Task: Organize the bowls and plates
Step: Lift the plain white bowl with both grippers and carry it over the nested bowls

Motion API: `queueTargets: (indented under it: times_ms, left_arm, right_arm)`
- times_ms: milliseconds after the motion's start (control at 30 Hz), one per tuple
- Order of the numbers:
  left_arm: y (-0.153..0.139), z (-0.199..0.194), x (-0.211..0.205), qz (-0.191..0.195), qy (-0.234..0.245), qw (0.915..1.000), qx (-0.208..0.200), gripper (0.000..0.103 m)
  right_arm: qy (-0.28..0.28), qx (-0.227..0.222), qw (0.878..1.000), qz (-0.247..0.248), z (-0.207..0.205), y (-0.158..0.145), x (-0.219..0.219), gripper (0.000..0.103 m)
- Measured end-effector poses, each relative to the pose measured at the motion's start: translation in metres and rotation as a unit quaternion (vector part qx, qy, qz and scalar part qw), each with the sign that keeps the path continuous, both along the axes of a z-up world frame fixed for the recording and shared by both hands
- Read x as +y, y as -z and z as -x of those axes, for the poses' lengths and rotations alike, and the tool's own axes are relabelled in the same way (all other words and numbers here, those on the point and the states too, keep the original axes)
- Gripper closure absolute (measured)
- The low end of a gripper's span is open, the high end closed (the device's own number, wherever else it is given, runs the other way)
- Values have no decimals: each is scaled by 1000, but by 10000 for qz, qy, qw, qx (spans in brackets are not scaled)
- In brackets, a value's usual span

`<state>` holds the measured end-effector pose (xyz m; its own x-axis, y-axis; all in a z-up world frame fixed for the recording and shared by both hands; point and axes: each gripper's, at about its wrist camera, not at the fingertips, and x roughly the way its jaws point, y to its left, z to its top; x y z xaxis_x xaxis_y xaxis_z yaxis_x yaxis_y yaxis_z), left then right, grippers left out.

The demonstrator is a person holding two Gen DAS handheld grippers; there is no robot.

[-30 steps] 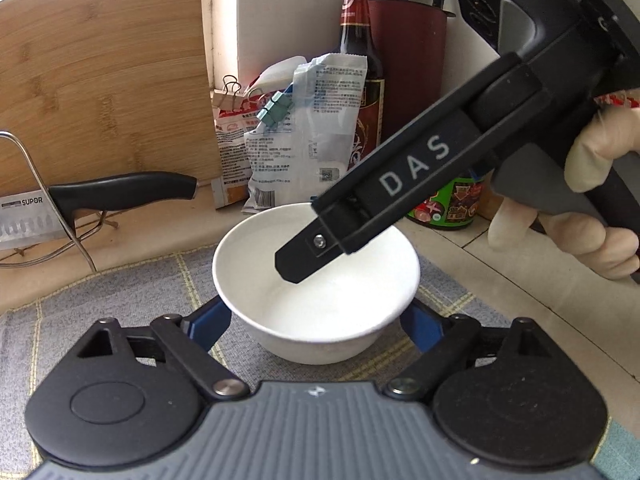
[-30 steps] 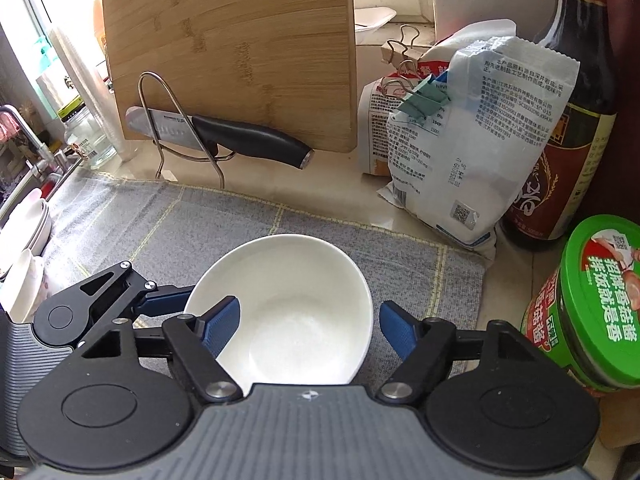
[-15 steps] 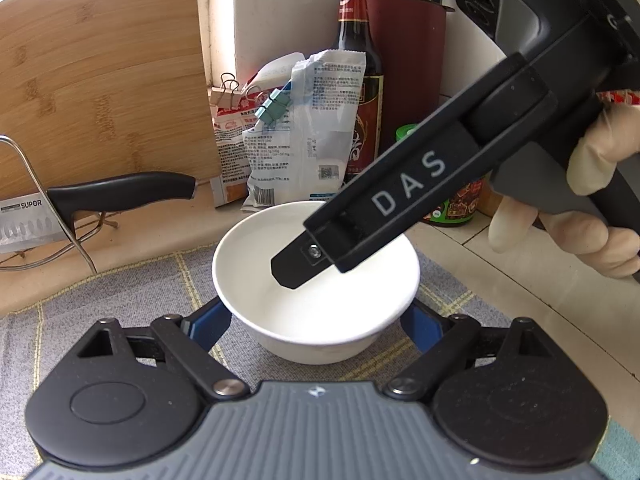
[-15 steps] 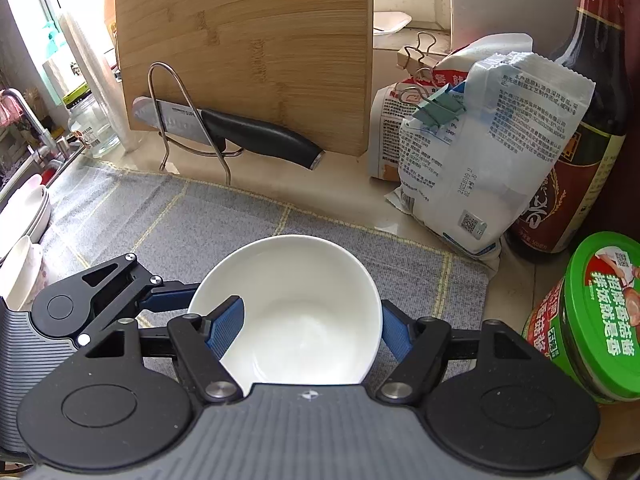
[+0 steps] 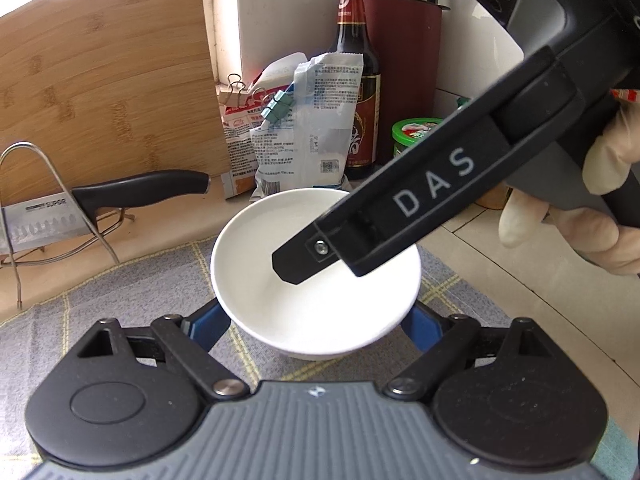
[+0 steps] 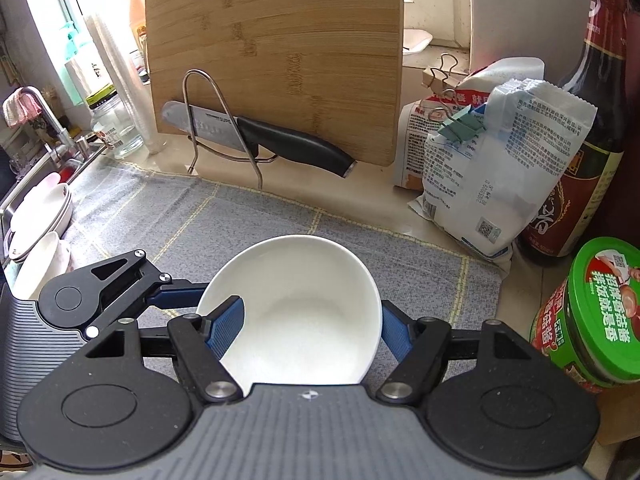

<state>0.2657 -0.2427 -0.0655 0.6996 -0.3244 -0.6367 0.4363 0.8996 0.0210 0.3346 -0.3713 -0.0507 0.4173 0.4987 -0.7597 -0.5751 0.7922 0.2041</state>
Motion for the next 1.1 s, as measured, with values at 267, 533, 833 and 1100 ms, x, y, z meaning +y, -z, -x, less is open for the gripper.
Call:
queueTargets:
  times_ms: [267, 533, 833, 1100]
  left_arm:
    - [-19, 29, 11, 2, -71, 9999, 96, 12]
    - [-39, 67, 43, -5, -210, 9997, 153, 12]
    - [-53, 99, 82, -54, -489, 9986, 200, 12]
    - [-69, 121, 119, -20, -785, 9969, 37, 12]
  right_arm:
    - [-141, -69, 9998, -119, 28, -15, 14, 25]
    - [-336, -122, 9993, -148, 68, -25, 44, 25]
    - [-679, -121, 9974, -227, 101, -35, 88, 25]
    - [-977, -323, 9944, -243, 118, -53, 126, 25]
